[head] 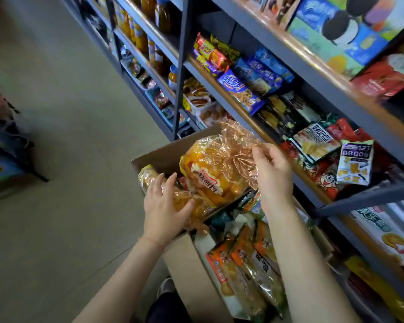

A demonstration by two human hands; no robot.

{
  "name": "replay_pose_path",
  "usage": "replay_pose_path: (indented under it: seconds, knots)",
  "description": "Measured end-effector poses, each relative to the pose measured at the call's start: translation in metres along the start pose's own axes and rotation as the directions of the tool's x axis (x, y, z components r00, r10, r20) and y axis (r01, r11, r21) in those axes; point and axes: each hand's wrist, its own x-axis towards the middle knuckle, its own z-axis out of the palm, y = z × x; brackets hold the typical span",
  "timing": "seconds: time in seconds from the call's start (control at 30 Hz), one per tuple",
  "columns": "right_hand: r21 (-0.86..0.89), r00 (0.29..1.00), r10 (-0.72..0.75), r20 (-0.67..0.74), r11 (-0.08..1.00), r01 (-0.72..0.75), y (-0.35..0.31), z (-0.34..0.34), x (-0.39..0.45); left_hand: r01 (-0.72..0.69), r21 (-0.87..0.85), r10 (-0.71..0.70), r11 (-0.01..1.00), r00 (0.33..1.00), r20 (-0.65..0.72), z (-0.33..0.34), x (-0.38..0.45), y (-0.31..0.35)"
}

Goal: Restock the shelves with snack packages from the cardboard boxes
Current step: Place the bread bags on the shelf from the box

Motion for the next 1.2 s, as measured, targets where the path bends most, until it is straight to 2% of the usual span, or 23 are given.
replay_pose_path:
  seconds: [0.07,0.13,0.2,0.27,0.37,0.43,0.5,0.57,0.6,0.7,0.77,0.8,0.83,0.9,0.97,1.07,1.2]
  knots:
    - [0.062,0.996,-0.002,-0.088,0.998,0.008,-0.009,-0.023,-0.009,-0.189,-0.037,0.188,0.981,0.982,-0.030,-0.002,-0.001,0.024]
    - [0.126,0.987,-0.040,-0.154,0.990,0.059,-0.017,-0.048,-0.024,-0.372,-0.063,0.371,0.926,0.928,-0.026,0.004,-0.004,0.054]
    - [0.101,0.969,-0.127,-0.211,0.983,0.151,-0.024,-0.078,-0.041,-0.494,-0.079,0.493,0.866,0.870,-0.032,0.016,-0.014,0.089]
    - [-0.002,0.920,-0.285,-0.268,0.955,0.295,-0.029,-0.112,-0.062,-0.549,-0.124,0.550,0.827,0.835,-0.028,0.034,-0.034,0.125]
    - [-0.213,0.781,-0.519,-0.348,0.855,0.473,-0.032,-0.171,-0.095,-0.591,-0.225,0.608,0.775,0.794,0.006,0.069,-0.074,0.175]
    - [-0.262,0.739,-0.556,-0.379,0.831,0.491,-0.027,-0.214,-0.120,-0.638,-0.254,0.667,0.727,0.744,0.041,0.098,-0.103,0.207]
    - [-0.210,0.756,-0.492,-0.432,0.870,0.446,-0.015,-0.261,-0.144,-0.668,-0.290,0.716,0.685,0.690,0.102,0.123,-0.135,0.237]
    - [-0.101,0.769,-0.374,-0.519,0.920,0.380,0.004,-0.316,-0.166,-0.651,-0.360,0.738,0.668,0.643,0.205,0.144,-0.173,0.266]
    - [-0.075,0.751,-0.335,-0.569,0.931,0.358,0.015,-0.346,-0.177,-0.626,-0.404,0.740,0.667,0.622,0.255,0.154,-0.192,0.278]
    - [-0.237,0.615,-0.385,-0.688,0.920,0.311,0.053,-0.432,-0.213,-0.536,-0.504,0.725,0.677,0.604,0.331,0.198,-0.242,0.299]
    - [-0.339,0.549,-0.435,-0.714,0.900,0.273,0.079,-0.480,-0.239,-0.431,-0.570,0.691,0.700,0.611,0.386,0.229,-0.281,0.315]
    - [-0.403,0.522,-0.470,-0.712,0.882,0.244,0.091,-0.502,-0.252,-0.397,-0.587,0.685,0.706,0.593,0.423,0.242,-0.303,0.325]
    - [-0.463,0.498,-0.499,-0.709,0.862,0.205,0.101,-0.522,-0.267,-0.397,-0.594,0.700,0.700,0.547,0.459,0.256,-0.326,0.336]
    - [-0.519,0.465,-0.523,-0.714,0.841,0.150,0.120,-0.559,-0.296,-0.397,-0.624,0.739,0.673,0.390,0.549,0.282,-0.375,0.358]
    - [-0.531,0.430,-0.527,-0.733,0.838,0.122,0.139,-0.591,-0.324,-0.368,-0.621,0.717,0.693,0.256,0.648,0.309,-0.423,0.376]
    - [-0.492,0.359,-0.471,-0.806,0.870,0.036,0.174,-0.639,-0.358,-0.299,-0.585,0.639,0.754,0.127,0.759,0.341,-0.493,0.399]
    - [-0.335,0.212,-0.308,-0.927,0.936,-0.107,0.223,-0.705,-0.407,-0.171,-0.510,0.520,0.843,0.022,0.854,0.369,-0.553,0.429]
